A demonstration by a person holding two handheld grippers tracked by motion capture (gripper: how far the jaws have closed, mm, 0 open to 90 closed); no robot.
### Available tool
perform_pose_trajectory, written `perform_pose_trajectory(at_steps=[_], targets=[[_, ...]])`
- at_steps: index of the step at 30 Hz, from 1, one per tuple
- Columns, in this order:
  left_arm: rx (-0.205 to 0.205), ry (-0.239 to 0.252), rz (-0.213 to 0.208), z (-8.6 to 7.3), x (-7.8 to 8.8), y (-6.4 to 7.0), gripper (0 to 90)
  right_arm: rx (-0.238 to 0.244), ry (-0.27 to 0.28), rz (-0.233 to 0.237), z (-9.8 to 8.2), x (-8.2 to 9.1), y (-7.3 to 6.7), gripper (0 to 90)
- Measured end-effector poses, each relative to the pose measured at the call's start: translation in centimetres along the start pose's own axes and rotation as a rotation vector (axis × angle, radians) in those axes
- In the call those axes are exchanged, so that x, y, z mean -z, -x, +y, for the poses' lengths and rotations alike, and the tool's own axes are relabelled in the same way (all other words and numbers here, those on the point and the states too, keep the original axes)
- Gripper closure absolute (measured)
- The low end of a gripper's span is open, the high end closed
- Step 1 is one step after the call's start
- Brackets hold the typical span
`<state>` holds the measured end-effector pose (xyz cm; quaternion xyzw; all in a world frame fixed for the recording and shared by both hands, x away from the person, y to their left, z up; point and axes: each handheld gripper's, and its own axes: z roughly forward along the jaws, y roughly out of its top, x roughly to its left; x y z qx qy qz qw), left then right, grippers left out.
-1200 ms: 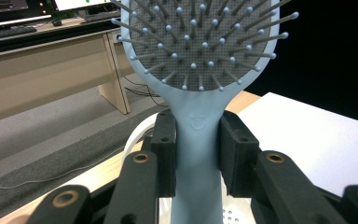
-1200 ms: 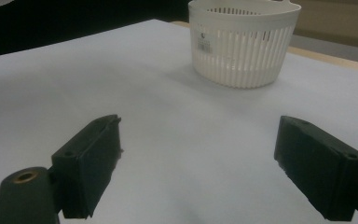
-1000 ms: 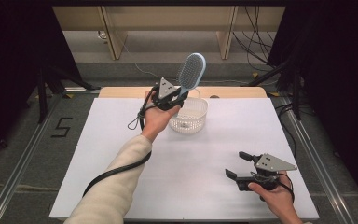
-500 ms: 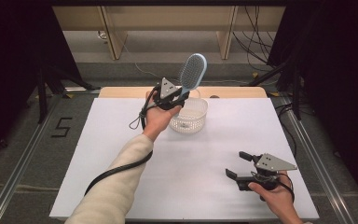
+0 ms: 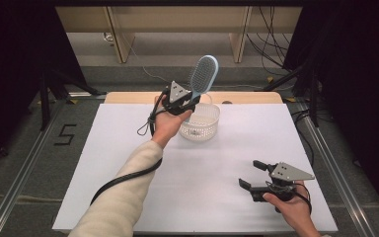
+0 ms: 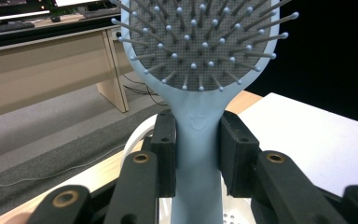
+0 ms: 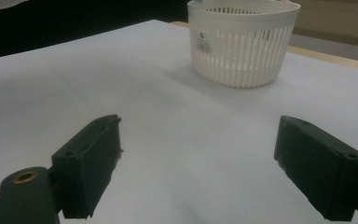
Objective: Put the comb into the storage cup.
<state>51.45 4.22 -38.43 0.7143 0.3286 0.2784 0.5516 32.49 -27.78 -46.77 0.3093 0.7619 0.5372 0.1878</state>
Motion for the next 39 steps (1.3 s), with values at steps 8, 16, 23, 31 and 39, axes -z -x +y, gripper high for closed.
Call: perform_pose_trajectory(at_steps=[8,16,23,31,39], targets=[[-0.011,-0.009,0.015,-0.3,-0.4,-0.3,69.7,0.001,0.002,-0.002,0.0,0.0,0.0,15.4],[-0.03,0.002,0.01,-0.5,-0.6,-0.4,69.7,-0.002,0.001,-0.002,0.0,0.0,0.0,15.4],[-0.023,0.004,0.003,-0.7,-0.9,-0.4,69.7,-0.003,0.001,-0.002,0.0,0.0,0.0,15.4],[-0.018,0.021,0.0,-0.6,-1.1,-0.4,69.7,-0.004,-0.001,-0.002,0.0,0.0,0.0,15.4],[-0.021,0.026,-0.002,-0.6,-1.3,-0.5,69.7,-0.003,0.0,-0.002,0.0,0.1,0.0,15.4]])
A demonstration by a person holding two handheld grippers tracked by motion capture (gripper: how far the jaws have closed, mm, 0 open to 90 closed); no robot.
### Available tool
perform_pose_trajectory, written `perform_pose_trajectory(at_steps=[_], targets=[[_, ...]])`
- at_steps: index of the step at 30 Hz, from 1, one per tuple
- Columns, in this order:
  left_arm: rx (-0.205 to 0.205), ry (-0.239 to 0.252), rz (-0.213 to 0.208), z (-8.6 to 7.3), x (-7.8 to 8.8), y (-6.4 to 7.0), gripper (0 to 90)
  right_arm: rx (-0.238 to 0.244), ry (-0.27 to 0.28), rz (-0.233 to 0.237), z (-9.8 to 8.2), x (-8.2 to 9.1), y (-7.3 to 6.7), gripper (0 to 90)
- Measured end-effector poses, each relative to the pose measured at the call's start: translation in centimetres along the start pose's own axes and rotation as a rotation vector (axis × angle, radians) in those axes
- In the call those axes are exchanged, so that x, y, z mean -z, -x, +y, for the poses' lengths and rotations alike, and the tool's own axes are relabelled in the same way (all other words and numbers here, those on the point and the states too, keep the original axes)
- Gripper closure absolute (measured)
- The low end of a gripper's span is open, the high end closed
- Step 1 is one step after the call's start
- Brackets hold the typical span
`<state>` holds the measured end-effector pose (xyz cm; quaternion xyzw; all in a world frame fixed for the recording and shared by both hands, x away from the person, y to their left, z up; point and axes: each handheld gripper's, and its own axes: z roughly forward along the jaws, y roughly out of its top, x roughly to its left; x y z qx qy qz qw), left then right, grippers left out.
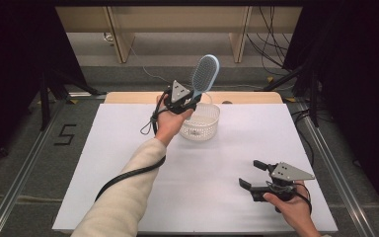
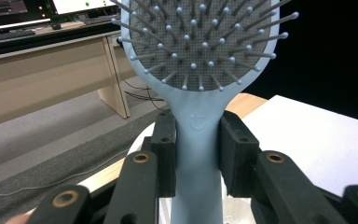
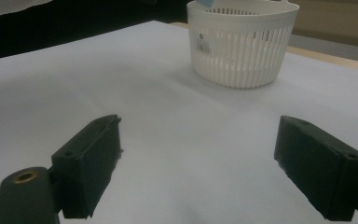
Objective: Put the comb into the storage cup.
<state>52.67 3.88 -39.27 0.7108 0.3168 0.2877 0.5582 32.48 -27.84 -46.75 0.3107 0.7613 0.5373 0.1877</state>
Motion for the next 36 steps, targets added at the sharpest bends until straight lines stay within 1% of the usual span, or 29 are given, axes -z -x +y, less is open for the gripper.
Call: perform_pose_trajectory(at_steps=[9,12,15,20,25,36], targets=[[-0.005,-0.004,-0.004,-0.3,-0.3,-0.1,69.7,0.0,0.001,0.001,0.0,0.0,0.0,15.4],[0.001,-0.008,-0.009,-0.4,-0.4,0.0,69.7,0.0,0.001,0.002,0.0,0.0,0.0,15.4],[-0.004,-0.006,-0.012,-0.4,-0.4,0.0,69.7,0.001,0.001,0.001,0.0,0.0,0.0,15.4],[-0.012,-0.013,-0.007,-0.7,-0.6,0.0,69.7,-0.002,0.001,0.002,0.0,0.0,0.0,15.4],[-0.01,-0.015,0.001,-0.9,-0.6,-0.2,69.7,0.001,0.001,0.002,0.0,0.0,0.0,15.4],[-0.014,-0.011,-0.003,-1.1,-0.7,-0.3,69.7,0.004,0.001,0.003,0.0,0.0,0.0,15.4]])
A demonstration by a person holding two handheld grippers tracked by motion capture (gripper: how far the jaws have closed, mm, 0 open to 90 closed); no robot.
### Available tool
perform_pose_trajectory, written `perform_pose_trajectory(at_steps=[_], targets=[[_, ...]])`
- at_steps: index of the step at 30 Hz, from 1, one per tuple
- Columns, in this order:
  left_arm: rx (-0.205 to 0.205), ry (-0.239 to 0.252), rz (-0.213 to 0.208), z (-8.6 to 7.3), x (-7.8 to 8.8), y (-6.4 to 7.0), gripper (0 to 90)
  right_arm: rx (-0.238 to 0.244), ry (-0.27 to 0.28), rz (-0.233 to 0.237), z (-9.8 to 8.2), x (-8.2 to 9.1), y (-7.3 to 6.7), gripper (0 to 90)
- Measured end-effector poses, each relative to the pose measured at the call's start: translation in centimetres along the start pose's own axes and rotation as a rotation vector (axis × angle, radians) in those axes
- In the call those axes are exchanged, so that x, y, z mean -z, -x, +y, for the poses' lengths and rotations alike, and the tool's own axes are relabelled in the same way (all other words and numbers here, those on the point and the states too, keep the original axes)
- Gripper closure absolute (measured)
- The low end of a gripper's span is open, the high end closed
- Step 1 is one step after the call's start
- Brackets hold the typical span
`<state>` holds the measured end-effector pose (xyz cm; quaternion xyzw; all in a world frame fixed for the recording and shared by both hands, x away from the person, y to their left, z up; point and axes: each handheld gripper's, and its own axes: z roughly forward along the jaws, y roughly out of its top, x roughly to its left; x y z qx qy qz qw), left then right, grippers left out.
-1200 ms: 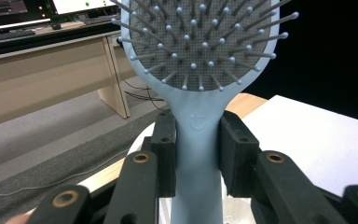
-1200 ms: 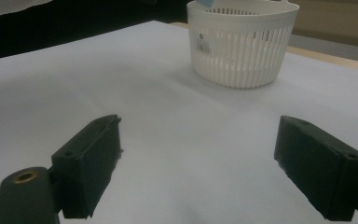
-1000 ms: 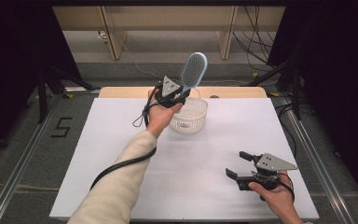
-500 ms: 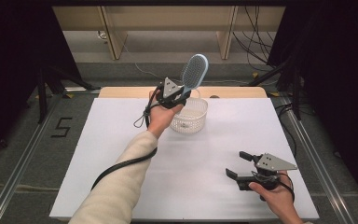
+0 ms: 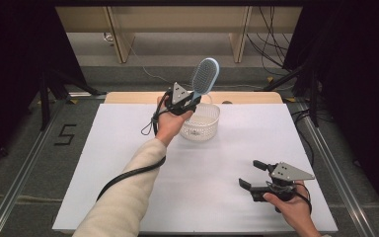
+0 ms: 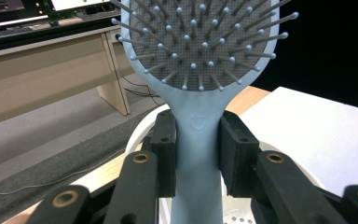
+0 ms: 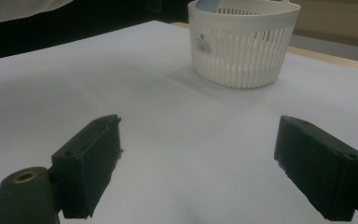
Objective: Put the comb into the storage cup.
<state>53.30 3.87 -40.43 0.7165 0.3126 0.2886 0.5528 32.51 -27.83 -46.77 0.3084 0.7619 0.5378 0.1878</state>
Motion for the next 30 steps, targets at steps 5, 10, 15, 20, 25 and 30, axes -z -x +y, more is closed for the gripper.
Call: perform_pose_trajectory(at_steps=[5,10,15,20,25,30], targets=[[0.002,0.002,-0.003,-0.1,-0.1,0.1,69.7,0.0,0.002,0.0,0.0,0.0,0.0,15.4],[0.001,-0.005,0.001,-0.3,-0.3,0.1,69.7,0.002,0.001,0.0,0.0,0.0,0.0,15.4],[0.004,-0.01,0.001,-0.5,-0.4,0.0,69.7,-0.001,-0.001,0.001,0.0,0.0,0.0,15.4],[0.006,-0.01,0.0,-0.7,-0.4,0.0,69.7,-0.002,-0.003,0.002,0.0,0.0,0.0,15.4],[0.008,-0.011,-0.001,-0.8,-0.5,0.0,69.7,-0.002,-0.002,0.002,0.0,0.0,0.0,15.4],[0.011,-0.019,-0.004,-1.1,-0.6,0.1,69.7,-0.001,0.0,0.001,0.0,0.0,0.0,15.4]])
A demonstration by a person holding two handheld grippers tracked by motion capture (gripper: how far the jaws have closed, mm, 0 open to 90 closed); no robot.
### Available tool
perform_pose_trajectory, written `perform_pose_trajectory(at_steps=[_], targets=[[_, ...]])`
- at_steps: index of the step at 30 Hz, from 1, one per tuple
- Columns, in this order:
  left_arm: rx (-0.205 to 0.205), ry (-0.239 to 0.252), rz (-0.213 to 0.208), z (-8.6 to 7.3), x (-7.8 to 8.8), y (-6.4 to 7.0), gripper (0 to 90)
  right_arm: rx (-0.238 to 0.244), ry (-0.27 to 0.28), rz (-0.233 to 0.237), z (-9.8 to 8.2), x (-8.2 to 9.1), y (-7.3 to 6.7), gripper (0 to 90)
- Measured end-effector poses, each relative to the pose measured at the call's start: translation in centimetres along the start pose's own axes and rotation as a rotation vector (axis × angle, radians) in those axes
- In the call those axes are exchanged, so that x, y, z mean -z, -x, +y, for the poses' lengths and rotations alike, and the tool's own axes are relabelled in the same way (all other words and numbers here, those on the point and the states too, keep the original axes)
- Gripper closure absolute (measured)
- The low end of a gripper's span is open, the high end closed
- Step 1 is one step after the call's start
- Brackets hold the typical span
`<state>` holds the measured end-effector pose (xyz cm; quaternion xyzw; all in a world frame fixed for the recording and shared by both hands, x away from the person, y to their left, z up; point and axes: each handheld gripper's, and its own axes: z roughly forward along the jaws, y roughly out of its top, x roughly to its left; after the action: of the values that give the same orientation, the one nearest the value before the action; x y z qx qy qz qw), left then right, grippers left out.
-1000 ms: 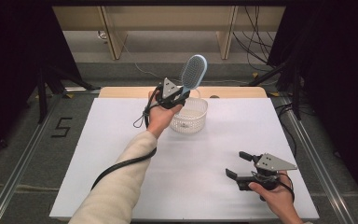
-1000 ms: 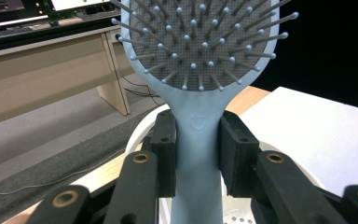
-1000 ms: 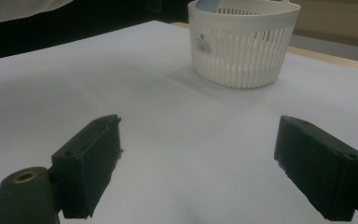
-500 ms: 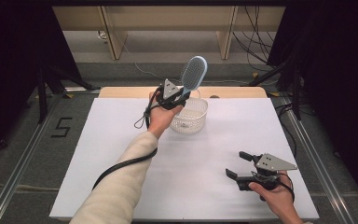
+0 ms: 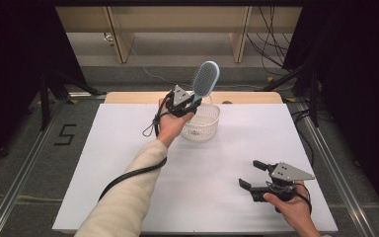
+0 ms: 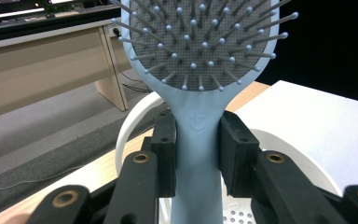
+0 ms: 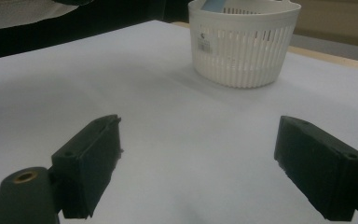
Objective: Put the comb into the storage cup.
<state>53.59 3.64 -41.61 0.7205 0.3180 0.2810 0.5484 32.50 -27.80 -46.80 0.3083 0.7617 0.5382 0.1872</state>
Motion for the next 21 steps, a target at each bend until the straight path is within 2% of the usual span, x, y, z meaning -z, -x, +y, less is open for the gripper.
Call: perform_pose_trajectory(at_steps=[21], targets=[[-0.009,-0.013,-0.004,-0.71,-0.17,0.14,69.7,-0.001,-0.001,0.0,-0.01,-0.01,0.0,15.4]])
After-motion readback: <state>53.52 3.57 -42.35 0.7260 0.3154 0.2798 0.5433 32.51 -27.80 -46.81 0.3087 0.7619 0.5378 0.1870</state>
